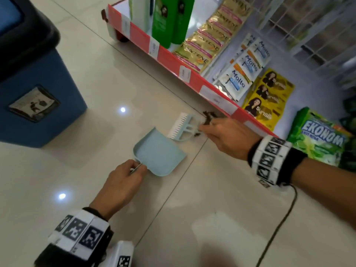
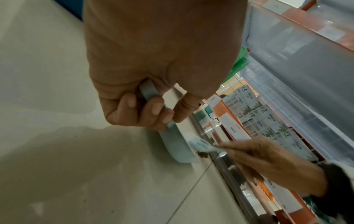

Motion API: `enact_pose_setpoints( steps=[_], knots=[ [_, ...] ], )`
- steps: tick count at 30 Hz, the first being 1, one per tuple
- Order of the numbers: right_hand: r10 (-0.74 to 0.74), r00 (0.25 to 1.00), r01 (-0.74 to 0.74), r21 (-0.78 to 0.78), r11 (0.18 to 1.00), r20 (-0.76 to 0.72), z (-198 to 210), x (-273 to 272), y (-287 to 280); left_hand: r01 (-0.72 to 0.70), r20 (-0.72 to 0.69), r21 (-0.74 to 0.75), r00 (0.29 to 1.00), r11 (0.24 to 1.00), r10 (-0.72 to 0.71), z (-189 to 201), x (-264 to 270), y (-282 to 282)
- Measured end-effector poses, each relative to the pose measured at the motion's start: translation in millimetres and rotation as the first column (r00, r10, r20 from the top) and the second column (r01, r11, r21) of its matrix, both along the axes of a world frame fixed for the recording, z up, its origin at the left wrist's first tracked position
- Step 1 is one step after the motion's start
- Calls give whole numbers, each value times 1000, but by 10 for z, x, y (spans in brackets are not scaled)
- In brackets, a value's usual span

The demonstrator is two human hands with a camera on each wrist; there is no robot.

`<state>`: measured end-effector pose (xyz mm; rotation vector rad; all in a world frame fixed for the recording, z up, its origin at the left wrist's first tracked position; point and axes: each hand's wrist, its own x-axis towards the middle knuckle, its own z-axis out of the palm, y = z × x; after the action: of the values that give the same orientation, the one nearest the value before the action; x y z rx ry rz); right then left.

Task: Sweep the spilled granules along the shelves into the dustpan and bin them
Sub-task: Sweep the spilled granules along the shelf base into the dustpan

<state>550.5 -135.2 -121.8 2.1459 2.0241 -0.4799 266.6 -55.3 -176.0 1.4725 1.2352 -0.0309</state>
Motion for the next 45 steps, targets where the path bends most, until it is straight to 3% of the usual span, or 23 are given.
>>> enact_pose_setpoints(
  steps=[3,6,9,13,18,22,25,27,32,37,41,45],
  knots=[
    [-37,999,38,-63,997,23,102,116,-510,38,25,23,999,999,-39,29,-12,63],
    [-83,992,93,103,990,-100,270,199,-755,48,45,56,998,997,-50,79,58,119],
    [-79,988,116,306,945,-133,277,157,-677,85,59,51,994,995,-88,101,145,124],
    [-140,979,188,401,897,-146,50,17,-288,108,46,31,993,994,-109,80,252,47],
    [-393,918,360,322,876,43,-199,-44,43,157,-9,64,988,985,-157,47,259,7],
    [-464,885,443,225,868,47,-150,-20,-251,148,-16,43,989,988,-147,69,303,-21],
    [-464,884,450,167,878,57,-40,26,-646,130,8,11,991,991,-130,53,397,-75],
    [-472,881,467,218,857,-32,54,54,-764,111,22,9,994,994,-112,54,423,-112],
    [-341,935,351,385,854,-97,75,-34,-365,71,27,-9,997,997,-71,91,364,-173],
    [-343,939,324,251,912,35,-95,-43,-145,92,24,21,995,996,-92,126,284,-186],
    [-351,936,346,102,933,26,3,63,-643,108,18,19,994,994,-109,129,222,-172],
    [-349,937,343,120,932,26,187,126,-1010,114,25,23,993,993,-114,106,237,-168]
  ],
)
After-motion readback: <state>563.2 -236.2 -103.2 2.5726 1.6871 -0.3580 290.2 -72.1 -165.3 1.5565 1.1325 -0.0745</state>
